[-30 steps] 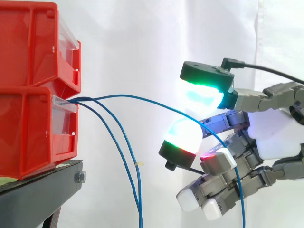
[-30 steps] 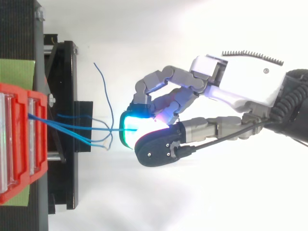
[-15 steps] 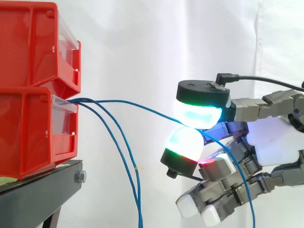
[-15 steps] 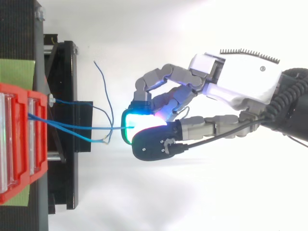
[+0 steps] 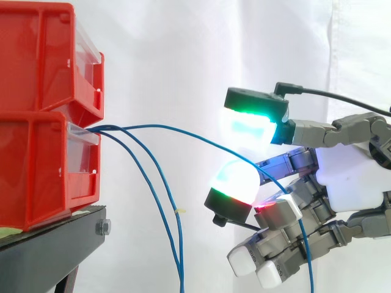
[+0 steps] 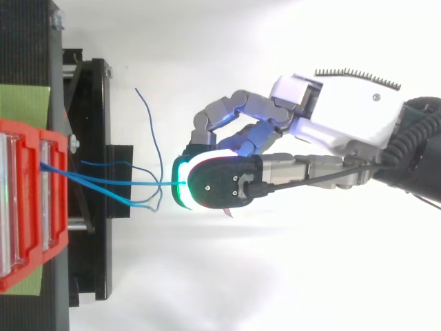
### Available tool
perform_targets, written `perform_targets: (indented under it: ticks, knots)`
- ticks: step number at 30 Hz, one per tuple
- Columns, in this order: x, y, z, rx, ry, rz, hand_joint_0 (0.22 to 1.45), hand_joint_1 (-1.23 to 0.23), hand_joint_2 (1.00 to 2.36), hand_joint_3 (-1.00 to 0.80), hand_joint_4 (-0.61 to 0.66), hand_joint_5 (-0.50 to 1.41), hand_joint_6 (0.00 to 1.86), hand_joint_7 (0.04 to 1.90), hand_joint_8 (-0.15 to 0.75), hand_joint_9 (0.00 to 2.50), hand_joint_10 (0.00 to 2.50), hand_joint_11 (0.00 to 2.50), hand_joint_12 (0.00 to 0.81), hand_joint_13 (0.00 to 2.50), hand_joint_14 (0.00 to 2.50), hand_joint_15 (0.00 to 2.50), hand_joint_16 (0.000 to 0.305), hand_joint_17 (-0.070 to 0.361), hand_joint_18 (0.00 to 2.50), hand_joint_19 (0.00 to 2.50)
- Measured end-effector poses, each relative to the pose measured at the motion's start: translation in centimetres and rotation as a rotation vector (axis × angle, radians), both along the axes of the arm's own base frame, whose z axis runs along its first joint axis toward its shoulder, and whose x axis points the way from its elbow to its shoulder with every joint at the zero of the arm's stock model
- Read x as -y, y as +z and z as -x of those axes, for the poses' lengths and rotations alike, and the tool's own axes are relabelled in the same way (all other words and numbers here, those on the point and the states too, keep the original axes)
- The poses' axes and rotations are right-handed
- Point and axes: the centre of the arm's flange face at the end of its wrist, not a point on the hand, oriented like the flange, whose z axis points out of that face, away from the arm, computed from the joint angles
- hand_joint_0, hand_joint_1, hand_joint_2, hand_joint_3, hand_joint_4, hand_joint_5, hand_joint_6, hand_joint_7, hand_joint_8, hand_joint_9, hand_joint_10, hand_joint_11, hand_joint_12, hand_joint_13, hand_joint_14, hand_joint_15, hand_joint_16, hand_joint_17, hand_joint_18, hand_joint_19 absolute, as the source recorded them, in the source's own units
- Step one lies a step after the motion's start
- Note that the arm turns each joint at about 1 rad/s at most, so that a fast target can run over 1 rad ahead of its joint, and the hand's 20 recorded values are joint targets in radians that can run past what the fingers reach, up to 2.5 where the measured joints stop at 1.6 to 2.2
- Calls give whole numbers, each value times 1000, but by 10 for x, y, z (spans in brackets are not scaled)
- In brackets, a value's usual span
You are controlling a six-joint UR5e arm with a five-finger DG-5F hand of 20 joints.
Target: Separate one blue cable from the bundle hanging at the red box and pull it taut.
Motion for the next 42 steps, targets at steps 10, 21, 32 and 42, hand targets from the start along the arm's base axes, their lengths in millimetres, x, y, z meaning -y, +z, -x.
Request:
perform_targets:
  ticks: [10,21,32,42]
  knots:
    - [-1,0,0,0,1,0,605,-683,1021,-179,97,-200,926,1017,295,1085,24,1201,366,741,20,531,51,114,565,524]
    - [-3,0,0,-1,4,0,621,-671,1018,-266,106,-211,931,979,289,1081,22,1225,361,755,22,541,50,113,569,525]
    - [-4,0,0,-1,6,0,611,-518,1015,-317,151,-211,942,1046,304,1128,20,1287,370,776,22,566,52,117,575,542]
    - [-4,0,0,-4,6,-1,620,-631,1019,-240,114,-212,957,997,295,1130,19,1300,367,780,20,561,52,116,586,524]
